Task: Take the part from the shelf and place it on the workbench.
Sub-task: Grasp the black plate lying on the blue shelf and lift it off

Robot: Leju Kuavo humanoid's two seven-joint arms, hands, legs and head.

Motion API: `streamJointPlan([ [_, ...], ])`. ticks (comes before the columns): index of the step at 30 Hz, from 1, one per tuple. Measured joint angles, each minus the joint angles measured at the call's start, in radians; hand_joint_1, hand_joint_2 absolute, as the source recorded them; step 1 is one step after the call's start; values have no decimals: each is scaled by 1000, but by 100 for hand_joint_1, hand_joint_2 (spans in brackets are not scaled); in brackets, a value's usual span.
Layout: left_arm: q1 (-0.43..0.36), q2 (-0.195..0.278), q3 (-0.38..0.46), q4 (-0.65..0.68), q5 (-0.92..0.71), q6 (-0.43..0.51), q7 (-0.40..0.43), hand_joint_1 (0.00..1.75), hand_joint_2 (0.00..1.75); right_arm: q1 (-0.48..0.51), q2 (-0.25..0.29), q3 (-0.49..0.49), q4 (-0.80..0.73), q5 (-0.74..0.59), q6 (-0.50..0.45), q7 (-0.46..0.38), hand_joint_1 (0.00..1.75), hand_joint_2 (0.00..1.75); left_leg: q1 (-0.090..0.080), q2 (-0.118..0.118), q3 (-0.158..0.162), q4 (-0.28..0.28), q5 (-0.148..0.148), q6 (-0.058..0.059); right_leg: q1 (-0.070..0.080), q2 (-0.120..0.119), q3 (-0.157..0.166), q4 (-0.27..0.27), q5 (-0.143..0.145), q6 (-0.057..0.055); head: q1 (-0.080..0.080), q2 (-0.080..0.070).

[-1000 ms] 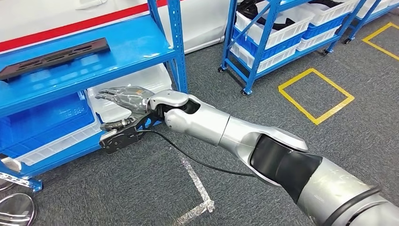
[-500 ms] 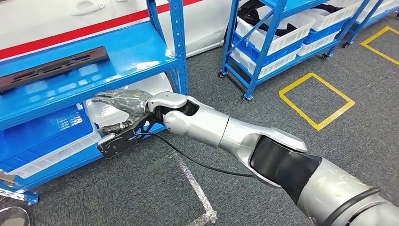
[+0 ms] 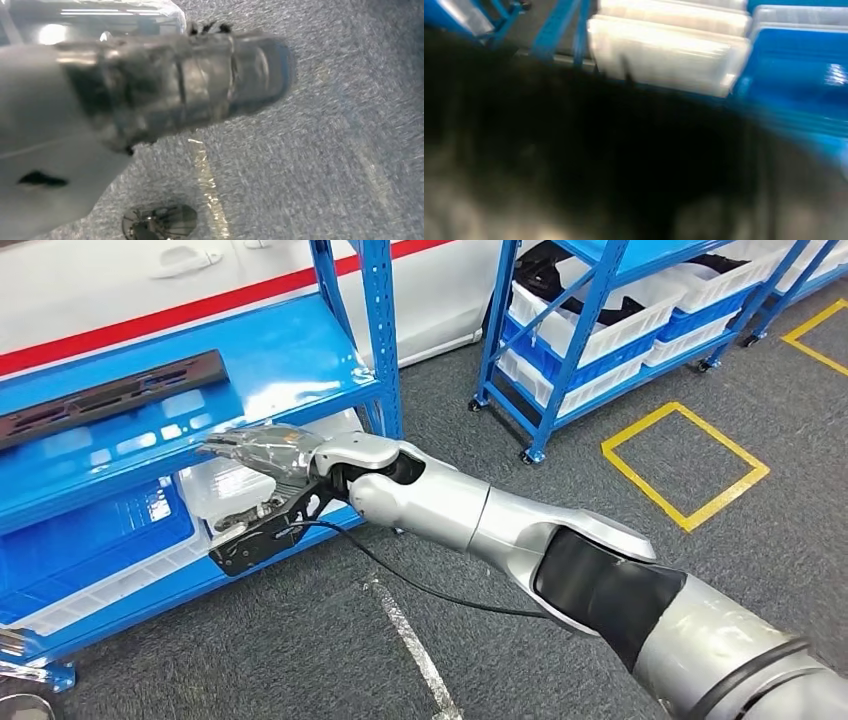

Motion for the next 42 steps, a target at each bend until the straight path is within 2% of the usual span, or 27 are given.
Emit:
streamJointPlan([
  [2,-2,-1,0,0,-1,0,-1,0,0,-1,0,0,-4,3,0,0,0,0,1,2,-44,82,-13,-7,-3,0,17,-11,-3,-8,-4,0],
  [4,-4,-1,0,0,-2,0,-1,0,0,0,0,0,-5,6,0,0,0,0,1,3,-122,200,-48,-11,0,0,28,-15,-11,-15,-7,0],
  [5,-3,-1,0,0,-2,0,-1,0,0,2,0,0,-5,6,0,0,0,0,1,3,-156,238,-61,-12,2,1,31,-15,-15,-18,-7,0],
  [6,-1,-2,0,0,-2,0,-1,0,0,3,-1,0,-5,7,-1,0,0,0,1,3,-176,247,-57,-10,4,2,36,-14,-19,-20,-7,0],
  [7,1,-2,0,0,-2,1,-1,0,0,4,-1,0,-6,7,-1,0,0,0,1,3,-179,223,-32,-7,7,3,41,-13,-24,-21,-7,0],
  [10,0,-2,0,0,-2,2,-1,0,0,4,0,0,-9,8,-4,0,0,0,-6,3,-130,66,77,13,12,7,57,-13,-34,-22,-6,0],
  [11,-1,-1,0,0,-2,3,-1,0,0,3,0,0,-10,8,-4,0,0,0,-10,3,-116,28,93,20,12,7,61,-16,-35,-21,-6,0],
  [14,-3,1,0,0,-4,4,0,0,0,3,0,1,-11,6,-4,-2,0,0,-23,3,-94,-24,98,37,9,6,64,-23,-36,-9,-6,0],
  [16,-2,2,0,0,-4,7,0,0,0,3,0,1,-13,0,-1,-4,0,0,-21,3,-82,-41,109,41,9,4,65,-22,-43,2,-6,0],
  [17,-2,2,0,0,-4,8,0,0,0,2,-1,1,-14,-3,1,-4,0,0,-18,4,-75,-50,112,42,10,2,60,-5,-57,7,-6,0],
  [18,-2,1,0,0,-5,9,0,0,0,0,-1,1,-15,-6,2,-5,0,0,-14,4,-70,-58,115,43,10,0,45,30,-80,11,-5,0],
  [20,-3,0,0,0,-6,10,0,0,0,-1,-1,1,-16,-9,2,-5,0,0,-13,4,-67,-59,114,46,9,-2,-11,151,-139,17,-5,0],
  [21,-3,0,0,0,-7,10,1,0,0,1,-1,1,-16,-9,3,-6,0,44,-12,4,-67,-56,112,47,8,-2,-40,208,-158,21,-5,0],
  [22,-2,0,0,0,-7,10,2,0,0,2,-2,1,-15,-9,3,-6,0,87,-12,2,-68,-52,109,47,6,-3,-57,237,-158,24,-5,0],
  [23,-2,-1,0,0,-7,11,2,0,0,3,-2,1,-16,-9,3,-6,0,131,-10,0,-68,-47,106,45,4,-3,-55,228,-140,28,-5,0],
  [24,-1,-1,0,0,-7,11,3,0,0,3,-3,1,-16,-9,2,-6,0,175,-8,-4,-68,-40,101,41,0,-3,-36,184,-109,30,-5,0],
  [25,-1,-2,0,0,-7,11,3,0,0,3,-4,1,-16,-9,2,-6,0,175,-6,-8,-70,-31,95,35,-3,-1,-7,121,-79,33,-5,0],
  [27,-3,-2,0,0,-8,11,3,0,0,1,-6,1,-20,-9,2,-6,0,175,-7,-16,-79,-10,83,22,-6,8,39,28,-51,30,-5,0],
  [30,-3,-2,0,0,-10,11,4,0,0,0,-8,1,-26,-9,4,-7,0,175,-7,-26,-89,-4,82,9,-2,7,47,12,-53,11,-5,0],
  [32,-1,-3,0,0,-11,11,4,0,0,-1,-8,1,-30,-9,5,-7,0,175,-6,-20,-98,13,69,1,-4,-1,48,8,-50,-1,-5,0],
  [34,-2,-4,0,0,-12,11,4,0,0,-2,-7,1,-34,-8,5,-8,0,175,-4,-8,-135,96,21,-7,-5,-12,50,6,-49,-9,-6,0],
  [36,-4,-5,0,0,-12,11,4,0,0,-3,-6,2,-35,-6,6,-9,0,175,-3,-2,-193,219,-31,-12,-2,-24,51,5,-51,-13,-6,0],
  [37,-3,-6,0,0,-12,11,4,0,0,-3,-5,2,-35,-5,6,-9,0,175,-3,-1,-211,255,-38,-12,0,-31,51,6,-52,-14,-6,0],
  [38,-3,-6,0,0,-11,11,4,0,0,-3,-4,3,-35,-4,7,-9,0,175,-3,0,-212,257,-27,-9,2,-37,52,6,-53,-16,-6,0],
  [39,-2,-7,0,0,-11,11,4,0,0,-3,-2,4,-35,-4,8,-9,0,175,-5,2,-195,220,0,-5,5,-43,55,5,-55,-16,-6,0],
  [40,-3,-7,0,0,-11,11,4,0,0,-4,0,5,-36,-4,8,-9,0,175,-8,10,-162,155,35,3,6,-49,58,5,-57,-17,-6,0],
  [42,-5,-7,0,0,-10,11,4,0,0,-7,4,5,-37,-4,8,-9,0,175,-20,36,-100,36,72,19,11,-61,65,2,-61,-14,-6,0],
])
